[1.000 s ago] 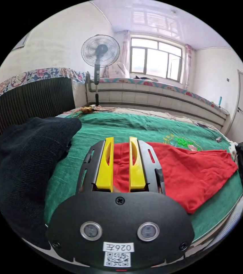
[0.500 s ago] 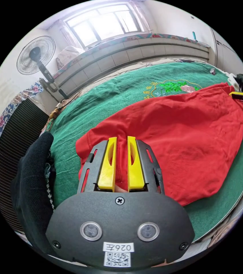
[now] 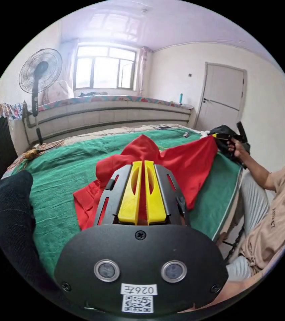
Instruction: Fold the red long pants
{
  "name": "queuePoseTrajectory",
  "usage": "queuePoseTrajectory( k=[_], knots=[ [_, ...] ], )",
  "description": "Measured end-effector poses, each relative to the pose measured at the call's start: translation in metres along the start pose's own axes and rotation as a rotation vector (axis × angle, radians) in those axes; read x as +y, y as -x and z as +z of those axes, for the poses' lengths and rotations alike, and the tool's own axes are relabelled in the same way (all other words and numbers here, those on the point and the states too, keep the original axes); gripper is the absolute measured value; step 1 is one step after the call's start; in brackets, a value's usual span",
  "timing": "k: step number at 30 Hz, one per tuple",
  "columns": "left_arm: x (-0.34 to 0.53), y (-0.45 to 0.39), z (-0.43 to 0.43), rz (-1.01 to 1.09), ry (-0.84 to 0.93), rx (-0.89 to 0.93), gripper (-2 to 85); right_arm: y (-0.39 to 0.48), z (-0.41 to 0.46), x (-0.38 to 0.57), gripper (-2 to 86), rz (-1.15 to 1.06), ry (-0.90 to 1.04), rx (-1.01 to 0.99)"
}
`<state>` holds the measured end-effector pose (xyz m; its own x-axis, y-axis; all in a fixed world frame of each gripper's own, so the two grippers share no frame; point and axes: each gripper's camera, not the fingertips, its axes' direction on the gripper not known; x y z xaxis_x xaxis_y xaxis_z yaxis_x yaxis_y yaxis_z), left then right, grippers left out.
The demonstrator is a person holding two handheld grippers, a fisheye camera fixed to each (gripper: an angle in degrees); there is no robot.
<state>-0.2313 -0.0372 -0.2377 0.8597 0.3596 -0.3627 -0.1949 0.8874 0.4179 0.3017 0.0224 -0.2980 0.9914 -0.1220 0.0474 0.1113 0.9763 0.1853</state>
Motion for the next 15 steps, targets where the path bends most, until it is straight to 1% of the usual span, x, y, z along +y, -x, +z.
queuePoseTrajectory(
  k=[1, 3, 5, 7, 8, 9, 10, 12, 13, 15],
  knots=[
    [0.001, 0.004, -0.01, -0.021, -0.037, 0.05, -0.4, -0.003, -0.01, 0.001, -1.3, -0.004, -0.001, -0.045],
    [0.006, 0.015, -0.043, -0.067, -0.164, 0.211, -0.5, -0.016, -0.043, 0.004, -1.3, -0.014, 0.024, -0.215],
    [0.015, 0.011, -0.061, -0.064, -0.197, 0.245, -0.5, -0.027, -0.061, 0.005, -1.3, -0.01, 0.065, -0.289],
    [0.029, 0.004, -0.075, -0.06, -0.183, 0.247, -0.5, -0.035, -0.073, 0.006, -1.3, -0.023, 0.123, -0.291],
    [0.039, 0.001, -0.08, -0.071, -0.147, 0.246, -0.5, -0.039, -0.079, 0.007, -1.3, -0.03, 0.167, -0.266],
    [0.048, 0.0, -0.083, -0.093, -0.098, 0.244, -0.5, -0.041, -0.08, 0.007, -1.3, -0.043, 0.251, -0.253],
    [0.053, 0.001, -0.084, -0.106, -0.068, 0.243, -0.5, -0.041, -0.079, 0.008, -1.3, -0.047, 0.295, -0.239],
    [0.065, 0.006, -0.087, -0.157, 0.048, 0.229, -0.5, -0.037, -0.066, 0.011, -1.2, -0.082, 0.536, -0.165],
    [0.065, 0.007, -0.091, -0.168, 0.046, 0.225, -0.6, -0.035, -0.06, 0.013, -1.2, -0.096, 0.606, -0.143],
    [0.058, 0.013, -0.101, -0.182, 0.101, 0.226, -0.7, -0.021, -0.039, 0.027, -1.1, -0.159, 0.848, -0.034]
  ],
)
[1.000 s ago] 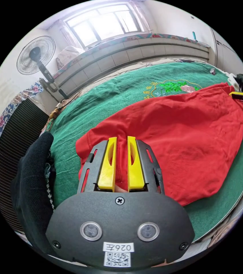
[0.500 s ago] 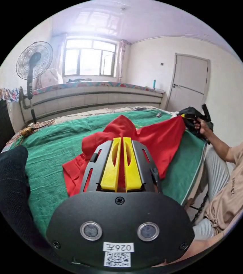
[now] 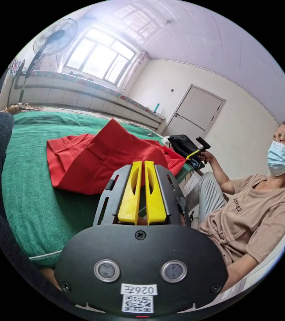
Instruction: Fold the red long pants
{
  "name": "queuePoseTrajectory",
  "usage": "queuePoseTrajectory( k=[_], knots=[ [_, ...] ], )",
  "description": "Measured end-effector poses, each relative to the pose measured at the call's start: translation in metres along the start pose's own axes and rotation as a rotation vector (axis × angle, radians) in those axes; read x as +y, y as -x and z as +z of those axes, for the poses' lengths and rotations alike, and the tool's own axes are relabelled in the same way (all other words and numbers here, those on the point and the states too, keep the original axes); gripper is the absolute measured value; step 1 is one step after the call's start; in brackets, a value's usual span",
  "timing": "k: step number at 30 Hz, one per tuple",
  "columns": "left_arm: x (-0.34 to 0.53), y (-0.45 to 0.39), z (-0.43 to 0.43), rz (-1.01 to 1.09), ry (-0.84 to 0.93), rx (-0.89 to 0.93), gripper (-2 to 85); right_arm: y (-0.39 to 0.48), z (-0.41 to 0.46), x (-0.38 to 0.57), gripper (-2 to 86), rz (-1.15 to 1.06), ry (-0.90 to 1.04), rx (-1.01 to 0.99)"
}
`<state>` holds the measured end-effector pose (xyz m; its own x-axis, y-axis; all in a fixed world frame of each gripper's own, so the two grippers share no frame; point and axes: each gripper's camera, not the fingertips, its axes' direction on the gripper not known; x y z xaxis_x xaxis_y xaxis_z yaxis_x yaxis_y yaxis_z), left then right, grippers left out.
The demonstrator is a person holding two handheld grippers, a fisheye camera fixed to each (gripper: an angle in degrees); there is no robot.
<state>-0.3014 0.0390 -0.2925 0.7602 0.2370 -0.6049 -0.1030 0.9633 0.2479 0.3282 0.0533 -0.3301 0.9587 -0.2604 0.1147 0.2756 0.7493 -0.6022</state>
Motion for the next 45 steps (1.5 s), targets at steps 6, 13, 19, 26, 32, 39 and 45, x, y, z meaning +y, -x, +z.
queuePoseTrajectory(
  k=[6, 13, 19, 26, 32, 39, 45],
  knots=[
    [-0.023, 0.004, -0.089, -0.097, -0.323, -0.234, -0.4, 0.013, 0.018, 0.022, -0.9, 0.038, 0.09, 0.225],
    [-0.118, 0.072, -0.028, -0.265, -0.069, -0.441, 11.1, -0.008, -0.07, 0.028, 1.7, 0.081, -0.515, 0.044],
    [-0.178, 0.164, 0.091, -0.356, 0.386, -0.66, 17.4, -0.057, -0.083, -0.042, 4.5, 0.221, -0.659, 0.004],
    [-0.199, 0.184, 0.133, -0.295, 0.468, -0.663, 19.1, -0.114, -0.05, -0.137, 6.0, 0.397, -0.492, 0.266],
    [-0.204, 0.184, 0.137, -0.202, 0.42, -0.589, 12.1, -0.175, -0.03, -0.166, 9.5, 0.515, -0.457, 0.113],
    [-0.219, 0.193, 0.13, -0.231, 0.284, -0.451, 3.3, -0.156, -0.022, -0.176, -0.9, 0.418, -0.445, 0.143],
    [-0.251, 0.186, 0.104, -0.183, 0.194, -0.463, 1.9, -0.129, -0.067, -0.166, -1.6, 0.407, -0.653, 0.175]
  ],
)
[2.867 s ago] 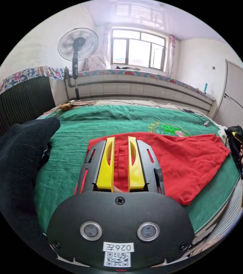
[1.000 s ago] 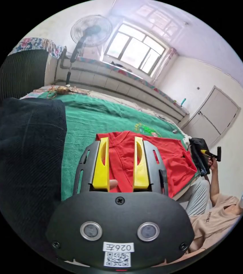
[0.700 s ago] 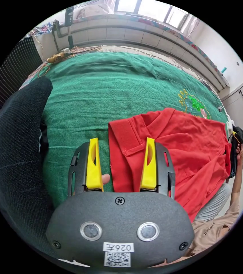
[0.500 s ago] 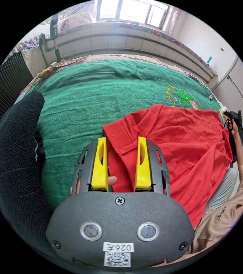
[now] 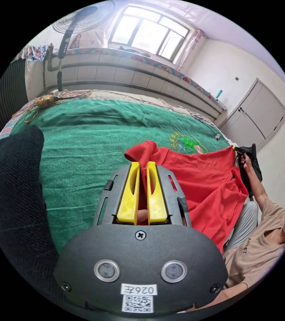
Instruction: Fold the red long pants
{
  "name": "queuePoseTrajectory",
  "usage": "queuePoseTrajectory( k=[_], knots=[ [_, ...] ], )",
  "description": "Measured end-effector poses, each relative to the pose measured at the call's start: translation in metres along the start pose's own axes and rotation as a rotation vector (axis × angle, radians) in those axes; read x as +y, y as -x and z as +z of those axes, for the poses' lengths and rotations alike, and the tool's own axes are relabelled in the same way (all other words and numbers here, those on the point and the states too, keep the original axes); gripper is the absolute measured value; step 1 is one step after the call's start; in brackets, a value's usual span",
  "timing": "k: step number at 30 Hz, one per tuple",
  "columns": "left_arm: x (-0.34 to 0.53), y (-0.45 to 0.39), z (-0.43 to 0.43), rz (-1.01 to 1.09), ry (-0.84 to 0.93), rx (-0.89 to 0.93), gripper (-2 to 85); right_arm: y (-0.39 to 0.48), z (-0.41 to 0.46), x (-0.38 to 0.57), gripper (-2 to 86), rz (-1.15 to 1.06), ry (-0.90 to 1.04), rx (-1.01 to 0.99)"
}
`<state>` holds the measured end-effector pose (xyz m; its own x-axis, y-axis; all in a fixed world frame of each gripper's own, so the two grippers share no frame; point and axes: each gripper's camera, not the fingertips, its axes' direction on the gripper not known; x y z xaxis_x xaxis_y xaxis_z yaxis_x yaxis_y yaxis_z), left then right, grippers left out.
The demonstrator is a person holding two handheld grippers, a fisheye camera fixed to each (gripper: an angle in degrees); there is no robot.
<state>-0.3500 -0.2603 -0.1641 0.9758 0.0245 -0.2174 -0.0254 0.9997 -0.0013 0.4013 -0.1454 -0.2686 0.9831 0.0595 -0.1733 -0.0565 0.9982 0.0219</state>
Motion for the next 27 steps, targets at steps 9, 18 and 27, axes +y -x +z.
queuePoseTrajectory(
  k=[9, 18, 27],
  knots=[
    [-0.044, 0.01, 0.048, -0.014, 0.058, -0.084, 4.6, 0.047, 0.012, -0.043, -1.3, -0.038, -0.062, 0.196],
    [-0.029, 0.013, 0.049, -0.081, 0.091, -0.234, -0.7, 0.068, 0.079, -0.052, 2.6, -0.082, 0.116, 0.583],
    [0.007, -0.057, 0.06, 0.113, 0.07, -0.121, -1.0, 0.059, 0.085, -0.014, 5.4, 0.005, 0.212, 0.315]
  ],
)
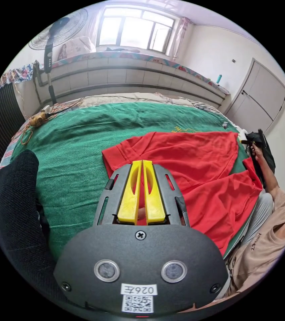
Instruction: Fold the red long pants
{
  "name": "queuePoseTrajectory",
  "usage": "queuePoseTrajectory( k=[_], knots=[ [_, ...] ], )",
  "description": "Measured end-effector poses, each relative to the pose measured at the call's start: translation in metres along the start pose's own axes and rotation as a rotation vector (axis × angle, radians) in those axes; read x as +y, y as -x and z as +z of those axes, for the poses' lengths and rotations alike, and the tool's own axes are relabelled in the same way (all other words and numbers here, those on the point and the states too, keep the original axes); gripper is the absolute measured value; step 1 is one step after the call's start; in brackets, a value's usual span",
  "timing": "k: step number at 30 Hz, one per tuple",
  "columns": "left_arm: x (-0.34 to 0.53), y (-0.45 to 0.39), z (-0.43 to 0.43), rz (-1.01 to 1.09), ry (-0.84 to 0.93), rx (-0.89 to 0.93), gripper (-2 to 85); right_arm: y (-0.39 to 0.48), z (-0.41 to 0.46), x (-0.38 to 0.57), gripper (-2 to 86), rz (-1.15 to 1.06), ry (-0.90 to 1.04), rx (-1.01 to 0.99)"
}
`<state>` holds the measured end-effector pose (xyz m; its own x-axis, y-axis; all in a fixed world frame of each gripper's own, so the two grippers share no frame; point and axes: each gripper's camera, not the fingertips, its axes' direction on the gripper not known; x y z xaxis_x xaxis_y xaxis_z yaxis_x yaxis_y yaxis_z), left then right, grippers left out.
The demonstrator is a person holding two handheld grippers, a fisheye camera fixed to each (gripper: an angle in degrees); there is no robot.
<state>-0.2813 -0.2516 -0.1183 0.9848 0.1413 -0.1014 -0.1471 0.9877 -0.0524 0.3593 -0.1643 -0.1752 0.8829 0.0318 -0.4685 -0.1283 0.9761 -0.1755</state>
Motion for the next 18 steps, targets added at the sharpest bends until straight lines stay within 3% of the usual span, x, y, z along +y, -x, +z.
queuePoseTrajectory(
  k=[5, 7, 9, 13, 15, 18],
  knots=[
    [0.009, -0.005, 0.031, 0.0, 0.107, 0.054, -1.0, -0.004, 0.022, -0.009, 0.5, 0.011, 0.031, -0.188],
    [0.014, -0.001, 0.024, -0.021, 0.074, 0.082, -1.0, 0.003, 0.016, -0.008, -0.8, -0.023, 0.092, -0.12],
    [0.022, 0.002, 0.016, -0.037, 0.054, 0.082, -1.0, 0.015, 0.003, 0.004, -1.2, -0.109, 0.134, 0.074],
    [0.029, -0.005, 0.017, -0.039, 0.088, 0.037, -1.0, 0.022, 0.002, 0.015, -1.1, -0.135, 0.217, 0.135],
    [0.03, -0.02, 0.014, -0.013, 0.079, 0.02, -1.0, 0.035, 0.001, 0.019, -1.0, -0.142, 0.183, 0.35],
    [0.026, -0.048, 0.014, 0.059, 0.039, 0.03, -1.0, 0.067, -0.001, 0.022, -0.9, -0.216, 0.071, 0.382]
  ],
)
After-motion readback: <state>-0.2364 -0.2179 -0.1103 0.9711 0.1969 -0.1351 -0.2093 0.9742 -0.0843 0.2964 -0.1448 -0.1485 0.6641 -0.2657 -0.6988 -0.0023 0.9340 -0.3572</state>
